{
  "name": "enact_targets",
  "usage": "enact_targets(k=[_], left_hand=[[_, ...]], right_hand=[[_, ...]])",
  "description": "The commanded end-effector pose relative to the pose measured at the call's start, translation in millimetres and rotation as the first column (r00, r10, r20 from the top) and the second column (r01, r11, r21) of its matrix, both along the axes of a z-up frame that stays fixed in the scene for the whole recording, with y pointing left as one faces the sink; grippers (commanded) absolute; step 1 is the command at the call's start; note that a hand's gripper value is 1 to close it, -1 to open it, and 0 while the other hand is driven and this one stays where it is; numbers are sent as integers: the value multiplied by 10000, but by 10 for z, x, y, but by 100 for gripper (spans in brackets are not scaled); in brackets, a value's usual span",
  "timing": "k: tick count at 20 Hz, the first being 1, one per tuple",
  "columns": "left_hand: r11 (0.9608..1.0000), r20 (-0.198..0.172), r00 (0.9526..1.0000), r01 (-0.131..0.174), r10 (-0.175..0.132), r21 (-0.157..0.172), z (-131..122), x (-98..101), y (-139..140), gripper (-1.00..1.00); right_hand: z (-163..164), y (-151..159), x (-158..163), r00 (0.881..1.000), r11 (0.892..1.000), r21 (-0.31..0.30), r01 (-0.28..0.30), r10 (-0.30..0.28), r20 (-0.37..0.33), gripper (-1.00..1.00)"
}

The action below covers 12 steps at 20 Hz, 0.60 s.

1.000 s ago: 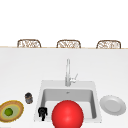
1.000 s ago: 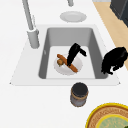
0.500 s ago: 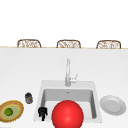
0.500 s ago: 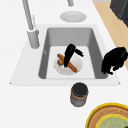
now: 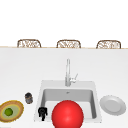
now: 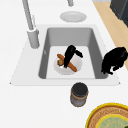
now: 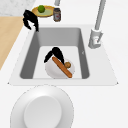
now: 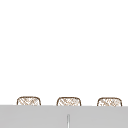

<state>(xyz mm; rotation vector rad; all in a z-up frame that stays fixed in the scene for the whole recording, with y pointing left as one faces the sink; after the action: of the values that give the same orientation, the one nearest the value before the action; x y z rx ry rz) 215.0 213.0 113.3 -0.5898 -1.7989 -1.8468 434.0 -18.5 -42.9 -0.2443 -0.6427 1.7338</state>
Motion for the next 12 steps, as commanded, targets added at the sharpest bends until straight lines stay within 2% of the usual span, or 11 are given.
enact_targets(k=[1,3,4,6,8,10,12], left_hand=[[10000,0,10000,0,0,0,0,0,0,0],[10000,0,10000,0,0,0,0,0,0,0],[10000,0,10000,0,0,0,0,0,0,0],[10000,0,10000,0,0,0,0,0,0,0],[10000,0,10000,0,0,0,0,0,0,0],[10000,0,10000,0,0,0,0,0,0,0],[10000,0,10000,0,0,0,0,0,0,0]], right_hand=[[-59,-50,-7,9925,9945,-793,-684,759,959,-100],[-94,-11,-91,9913,9950,-800,-605,693,1120,-100],[-127,-2,-146,9925,9959,-644,-629,692,1011,100],[-87,14,-241,9805,9930,-545,-1047,1122,1612,100],[-64,21,-254,9561,9906,-471,-1284,1363,2593,100],[-64,-16,-284,9417,9899,-435,-1349,1417,3053,100],[-54,-68,-347,9322,9918,-229,-1261,1264,3393,100]])
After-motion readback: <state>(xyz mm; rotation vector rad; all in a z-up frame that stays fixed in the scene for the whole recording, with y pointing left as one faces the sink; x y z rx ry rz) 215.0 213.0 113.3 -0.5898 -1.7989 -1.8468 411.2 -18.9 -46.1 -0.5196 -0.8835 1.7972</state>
